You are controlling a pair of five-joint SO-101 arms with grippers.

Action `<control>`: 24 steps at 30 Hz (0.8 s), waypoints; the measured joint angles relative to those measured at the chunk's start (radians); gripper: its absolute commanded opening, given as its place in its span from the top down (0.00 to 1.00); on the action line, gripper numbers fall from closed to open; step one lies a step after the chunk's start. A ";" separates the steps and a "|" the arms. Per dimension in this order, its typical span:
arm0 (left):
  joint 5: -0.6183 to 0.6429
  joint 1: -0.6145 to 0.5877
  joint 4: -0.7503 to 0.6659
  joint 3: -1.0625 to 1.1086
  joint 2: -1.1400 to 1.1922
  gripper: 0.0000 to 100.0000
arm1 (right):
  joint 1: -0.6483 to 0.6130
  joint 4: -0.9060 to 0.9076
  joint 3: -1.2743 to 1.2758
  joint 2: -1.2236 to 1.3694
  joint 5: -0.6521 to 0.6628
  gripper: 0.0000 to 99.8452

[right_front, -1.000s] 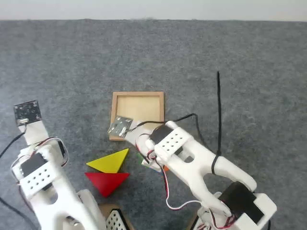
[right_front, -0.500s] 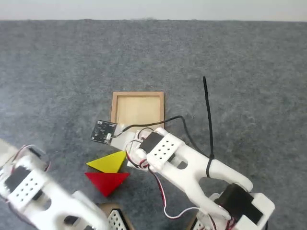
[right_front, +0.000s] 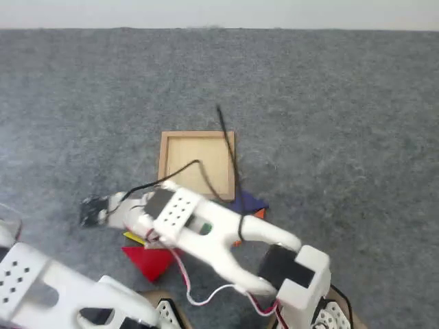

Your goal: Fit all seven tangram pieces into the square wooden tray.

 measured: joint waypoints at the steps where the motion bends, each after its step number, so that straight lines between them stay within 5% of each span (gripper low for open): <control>1: -0.017 0.000 0.020 -0.040 0.000 0.88 | -0.011 0.017 -0.017 0.002 0.018 0.80; 6: -0.103 0.000 0.123 -0.219 0.000 0.88 | -0.075 0.068 -0.031 0.003 0.121 0.80; 15: -0.173 0.005 0.319 -0.637 -0.054 0.88 | -0.054 0.176 -0.074 0.003 0.356 0.63; 24: -0.175 0.075 0.319 -0.890 -0.336 0.88 | -0.005 0.269 -0.081 0.003 0.385 0.63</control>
